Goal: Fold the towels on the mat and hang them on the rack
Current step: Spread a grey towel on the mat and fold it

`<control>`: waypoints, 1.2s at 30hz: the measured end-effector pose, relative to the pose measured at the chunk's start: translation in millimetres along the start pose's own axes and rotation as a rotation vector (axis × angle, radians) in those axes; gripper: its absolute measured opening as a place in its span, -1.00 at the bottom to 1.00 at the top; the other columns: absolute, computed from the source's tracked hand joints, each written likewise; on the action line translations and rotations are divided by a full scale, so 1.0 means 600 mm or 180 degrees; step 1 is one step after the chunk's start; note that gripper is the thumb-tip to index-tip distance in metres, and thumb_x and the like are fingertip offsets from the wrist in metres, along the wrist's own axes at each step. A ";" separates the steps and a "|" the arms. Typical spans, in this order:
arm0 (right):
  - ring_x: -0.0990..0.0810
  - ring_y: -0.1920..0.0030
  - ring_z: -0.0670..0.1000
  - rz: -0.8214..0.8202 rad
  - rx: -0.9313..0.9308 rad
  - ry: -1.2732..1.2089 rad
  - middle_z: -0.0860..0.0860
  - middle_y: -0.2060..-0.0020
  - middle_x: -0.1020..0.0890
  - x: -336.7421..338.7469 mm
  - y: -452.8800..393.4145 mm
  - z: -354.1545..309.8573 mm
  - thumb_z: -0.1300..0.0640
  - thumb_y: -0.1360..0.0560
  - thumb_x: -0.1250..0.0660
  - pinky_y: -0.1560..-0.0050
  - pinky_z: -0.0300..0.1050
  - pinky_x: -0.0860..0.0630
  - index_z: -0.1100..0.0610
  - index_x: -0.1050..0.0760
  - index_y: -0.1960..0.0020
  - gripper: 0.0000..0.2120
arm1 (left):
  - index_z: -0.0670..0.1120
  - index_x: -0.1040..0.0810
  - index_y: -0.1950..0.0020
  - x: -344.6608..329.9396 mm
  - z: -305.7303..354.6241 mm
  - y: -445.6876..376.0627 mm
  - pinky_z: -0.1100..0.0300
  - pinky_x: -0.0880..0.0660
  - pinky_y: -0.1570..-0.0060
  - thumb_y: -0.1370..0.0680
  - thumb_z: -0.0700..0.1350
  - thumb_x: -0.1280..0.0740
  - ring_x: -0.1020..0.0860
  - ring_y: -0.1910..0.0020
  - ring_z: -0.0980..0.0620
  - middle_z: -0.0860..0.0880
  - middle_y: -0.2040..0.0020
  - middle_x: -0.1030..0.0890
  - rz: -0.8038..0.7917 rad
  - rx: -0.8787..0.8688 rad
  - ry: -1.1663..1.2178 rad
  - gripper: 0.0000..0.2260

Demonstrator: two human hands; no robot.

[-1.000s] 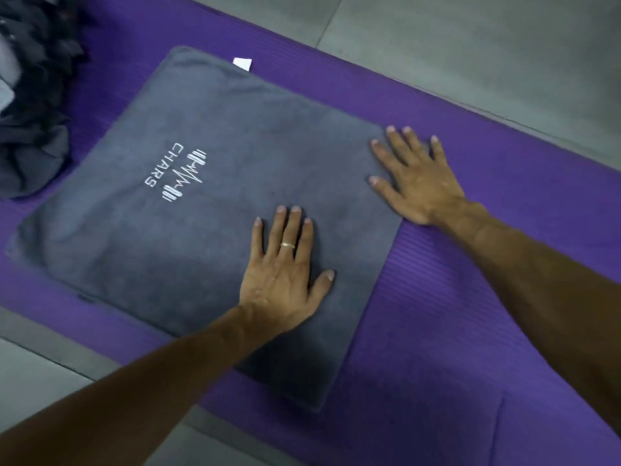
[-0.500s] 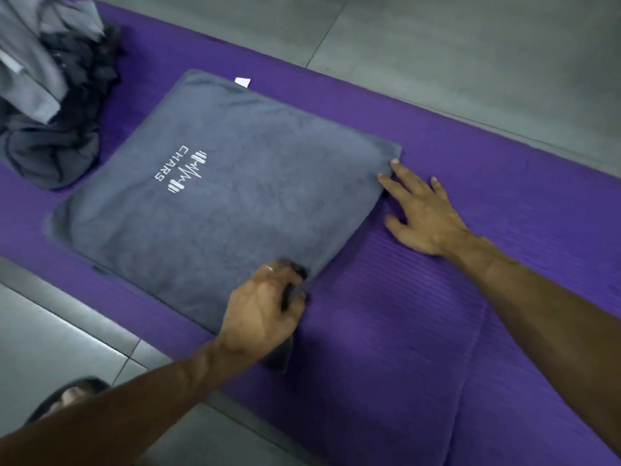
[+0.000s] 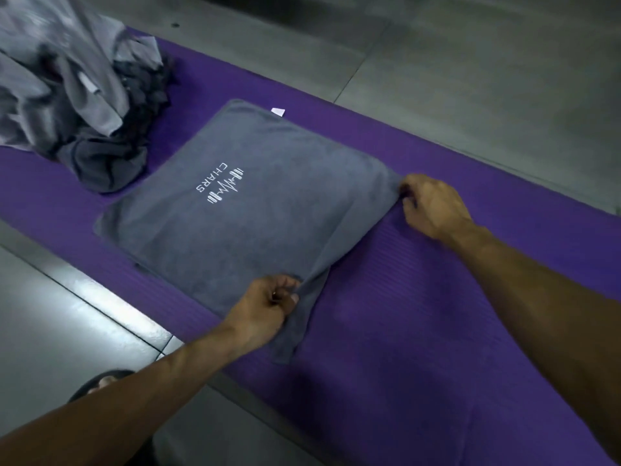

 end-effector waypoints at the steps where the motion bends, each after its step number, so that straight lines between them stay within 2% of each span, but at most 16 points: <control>1: -0.59 -0.06 0.25 -0.0117 0.0025 -0.0051 0.18 -0.13 -0.58 0.002 0.012 0.005 0.24 -0.44 -0.24 -0.05 0.10 -0.52 0.13 -0.46 -0.21 -0.66 | -0.22 -0.56 0.04 -0.005 0.011 -0.001 0.43 -0.38 0.34 -0.60 -0.36 -0.21 -0.46 0.41 0.25 0.03 0.34 -0.55 -0.0019 -0.0064 0.0026 -0.84; 5: -0.44 -0.28 0.20 -0.0918 0.0170 0.0114 0.03 -0.45 -0.27 -0.044 0.059 -0.032 0.02 -0.39 -0.42 -0.23 0.08 -0.46 0.00 -0.15 -0.53 -0.22 | -0.12 -0.54 0.16 0.006 0.038 -0.008 0.43 -0.32 0.43 -0.60 -0.37 -0.20 -0.38 0.50 0.28 0.09 0.44 -0.48 0.0151 -0.0151 0.0106 -0.76; 7: -0.36 -0.33 0.20 -0.0913 0.0213 0.0369 0.03 -0.50 -0.16 -0.062 0.063 -0.056 -0.11 -0.38 -0.44 -0.28 0.08 -0.41 -0.06 -0.06 -0.55 -0.13 | -0.07 -0.53 0.21 0.021 0.043 -0.014 0.45 -0.32 0.42 -0.60 -0.38 -0.20 -0.38 0.51 0.30 0.16 0.50 -0.49 0.0235 -0.0151 0.0171 -0.71; 11: -0.32 -0.38 0.22 -0.0667 0.0033 0.0322 0.09 -0.51 -0.15 -0.063 0.040 -0.073 -0.18 -0.40 -0.41 -0.30 0.15 -0.35 -0.05 -0.15 -0.53 -0.20 | -0.06 -0.52 0.20 0.041 0.047 -0.013 0.38 -0.32 0.44 -0.62 -0.34 -0.18 -0.38 0.48 0.22 0.10 0.48 -0.48 0.0368 -0.0080 0.0477 -0.72; 13: -0.40 -0.32 0.23 -0.0555 0.0090 0.0398 0.12 -0.47 -0.22 -0.064 0.027 -0.099 -0.06 -0.42 -0.40 -0.23 0.15 -0.40 0.00 -0.21 -0.50 -0.29 | -0.05 -0.51 0.19 0.046 0.052 -0.011 0.30 -0.30 0.41 -0.63 -0.32 -0.18 -0.36 0.43 0.14 0.00 0.42 -0.45 0.0343 -0.0091 0.0560 -0.73; 16: -0.54 -0.13 0.27 -0.0344 -0.0069 0.0534 0.13 -0.33 -0.39 -0.057 0.014 -0.115 0.18 -0.46 -0.29 -0.11 0.13 -0.47 0.05 -0.37 -0.40 -0.49 | -0.05 -0.51 0.20 0.058 0.063 -0.010 0.34 -0.31 0.40 -0.62 -0.32 -0.19 -0.36 0.46 0.21 0.04 0.43 -0.45 0.0359 -0.0154 0.0619 -0.73; 19: -0.57 -0.04 0.31 -0.0195 -0.0357 0.0426 0.16 -0.21 -0.50 -0.028 0.015 -0.089 0.26 -0.44 -0.25 -0.05 0.16 -0.51 0.05 -0.45 -0.35 -0.52 | -0.05 -0.53 0.17 0.073 0.069 -0.014 0.35 -0.35 0.37 -0.62 -0.28 -0.21 -0.38 0.43 0.21 0.05 0.40 -0.47 0.0460 -0.0208 0.0362 -0.76; 22: -0.57 -0.08 0.30 -0.0168 -0.0198 0.0408 0.20 -0.17 -0.57 0.004 0.024 -0.061 0.32 -0.43 -0.23 -0.07 0.14 -0.52 0.08 -0.48 -0.34 -0.51 | -0.10 -0.55 0.10 0.064 0.071 -0.018 0.31 -0.36 0.34 -0.62 -0.25 -0.22 -0.40 0.37 0.14 0.01 0.35 -0.49 0.0323 -0.0227 0.0119 -0.83; 26: -0.58 -0.04 0.29 -0.0030 -0.0062 0.0413 0.21 -0.07 -0.61 0.059 0.049 -0.027 0.36 -0.39 -0.24 0.00 0.12 -0.50 0.14 -0.56 -0.21 -0.58 | -0.09 -0.53 0.11 -0.013 0.095 0.001 0.28 -0.35 0.32 -0.63 -0.23 -0.23 -0.40 0.29 0.07 -0.09 0.28 -0.49 -0.0408 -0.0205 0.0203 -0.84; 29: -0.60 0.04 0.31 0.0164 -0.0157 0.0633 0.21 -0.02 -0.59 0.108 0.073 0.019 0.34 -0.41 -0.24 0.07 0.14 -0.53 0.15 -0.58 -0.12 -0.67 | -0.04 -0.53 0.19 -0.058 0.114 0.017 0.29 -0.37 0.35 -0.62 -0.20 -0.25 -0.41 0.31 0.07 -0.05 0.30 -0.50 -0.0633 -0.0078 0.0444 -0.80; 33: -0.60 0.10 0.31 0.0259 0.0052 0.0671 0.24 0.11 -0.59 0.137 0.078 0.034 0.38 -0.38 -0.27 0.12 0.16 -0.56 0.27 -0.61 0.06 -0.80 | -0.06 -0.54 0.19 -0.037 0.121 0.015 0.25 -0.37 0.32 -0.63 -0.17 -0.25 -0.42 0.27 0.03 -0.08 0.28 -0.50 -0.0616 -0.0118 0.0419 -0.80; 36: -0.57 0.09 0.29 0.0386 0.0104 0.0530 0.24 0.10 -0.58 0.137 0.053 -0.006 0.37 -0.41 -0.30 0.07 0.11 -0.55 0.31 -0.62 0.05 -0.84 | -0.05 -0.55 0.23 0.030 0.107 -0.002 0.18 -0.37 0.25 -0.62 -0.12 -0.27 -0.41 0.30 0.07 -0.05 0.31 -0.50 -0.0346 -0.0297 -0.0033 -0.77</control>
Point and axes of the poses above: each hand's wrist, its own y-axis away from the middle knuckle, its own x-axis out of the back of the hand, z = x × y, the point moved 8 cm from there along -y, towards the middle knuckle
